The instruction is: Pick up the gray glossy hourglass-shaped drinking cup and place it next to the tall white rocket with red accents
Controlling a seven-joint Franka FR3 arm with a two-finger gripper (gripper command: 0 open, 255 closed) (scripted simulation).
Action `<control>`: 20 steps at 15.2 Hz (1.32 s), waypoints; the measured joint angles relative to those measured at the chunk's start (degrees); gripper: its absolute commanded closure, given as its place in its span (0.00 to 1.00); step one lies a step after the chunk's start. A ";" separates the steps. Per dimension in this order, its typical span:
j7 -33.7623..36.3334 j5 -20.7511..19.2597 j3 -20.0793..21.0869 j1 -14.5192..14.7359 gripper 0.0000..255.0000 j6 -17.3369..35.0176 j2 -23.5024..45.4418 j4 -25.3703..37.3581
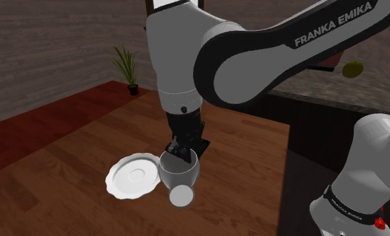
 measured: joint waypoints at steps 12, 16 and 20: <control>1.53 -1.59 0.25 0.06 1.00 8.58 3.58 -5.30; 1.60 -1.69 0.25 0.06 1.00 8.92 3.77 -5.45; 1.60 -1.69 0.25 0.06 0.00 8.95 3.77 -5.46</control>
